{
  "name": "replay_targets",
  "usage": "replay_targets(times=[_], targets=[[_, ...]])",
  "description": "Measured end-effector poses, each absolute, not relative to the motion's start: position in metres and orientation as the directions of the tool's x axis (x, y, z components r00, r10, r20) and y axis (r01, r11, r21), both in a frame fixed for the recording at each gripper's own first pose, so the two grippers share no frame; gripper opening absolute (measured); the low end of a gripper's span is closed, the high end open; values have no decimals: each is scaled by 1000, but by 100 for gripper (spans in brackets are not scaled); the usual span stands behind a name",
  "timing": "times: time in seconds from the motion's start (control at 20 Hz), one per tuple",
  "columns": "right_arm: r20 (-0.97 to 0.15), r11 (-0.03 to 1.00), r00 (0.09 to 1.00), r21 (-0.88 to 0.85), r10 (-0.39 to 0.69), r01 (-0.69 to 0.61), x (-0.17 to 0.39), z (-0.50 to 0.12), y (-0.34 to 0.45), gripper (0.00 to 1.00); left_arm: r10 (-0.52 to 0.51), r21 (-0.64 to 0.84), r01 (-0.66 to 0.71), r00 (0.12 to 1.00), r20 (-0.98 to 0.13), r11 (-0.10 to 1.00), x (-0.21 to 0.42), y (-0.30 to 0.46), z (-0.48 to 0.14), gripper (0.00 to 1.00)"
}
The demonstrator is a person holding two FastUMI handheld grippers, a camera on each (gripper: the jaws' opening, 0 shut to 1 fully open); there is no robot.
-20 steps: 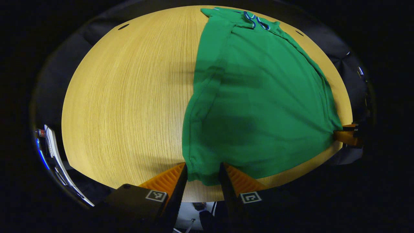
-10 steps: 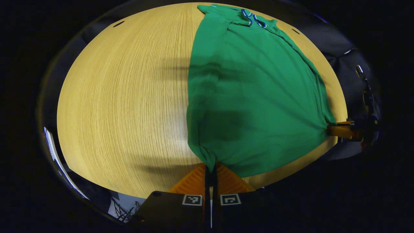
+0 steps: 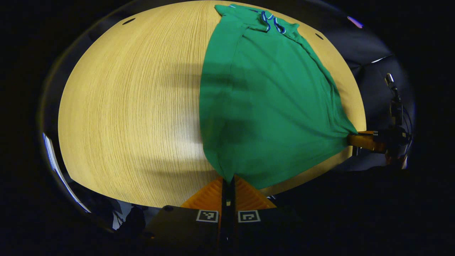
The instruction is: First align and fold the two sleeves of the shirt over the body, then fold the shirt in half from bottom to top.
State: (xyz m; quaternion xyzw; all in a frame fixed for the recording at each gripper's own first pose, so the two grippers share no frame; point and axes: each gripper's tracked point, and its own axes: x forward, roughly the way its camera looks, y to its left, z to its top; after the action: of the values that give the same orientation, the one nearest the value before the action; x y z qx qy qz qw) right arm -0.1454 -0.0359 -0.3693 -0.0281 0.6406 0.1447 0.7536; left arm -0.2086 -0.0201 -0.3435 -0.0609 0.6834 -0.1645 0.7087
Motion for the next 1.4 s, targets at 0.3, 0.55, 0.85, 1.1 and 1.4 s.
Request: replay_targets(times=[0.3,0.55,0.85,1.1,1.4], targets=[[-955,954,196,172,223,-246,-113,-332,-35,0,-339,-321,164,96,-936,933,-169,-16,-311,7],[-924,951,287,180,251,-251,-76,-294,-31,0,-357,-326,174,201,-912,929,-133,-10,-275,7],[-872,952,404,192,278,-240,-26,-249,-24,0,-374,-331,177,364,-853,927,-65,-9,-242,7],[-796,954,543,142,269,-264,35,-209,-14,0,-377,-348,156,496,-782,925,3,-4,-216,7],[-716,961,659,59,230,-272,120,-181,-1,0,-342,-296,179,617,-709,938,90,-3,-202,7]])
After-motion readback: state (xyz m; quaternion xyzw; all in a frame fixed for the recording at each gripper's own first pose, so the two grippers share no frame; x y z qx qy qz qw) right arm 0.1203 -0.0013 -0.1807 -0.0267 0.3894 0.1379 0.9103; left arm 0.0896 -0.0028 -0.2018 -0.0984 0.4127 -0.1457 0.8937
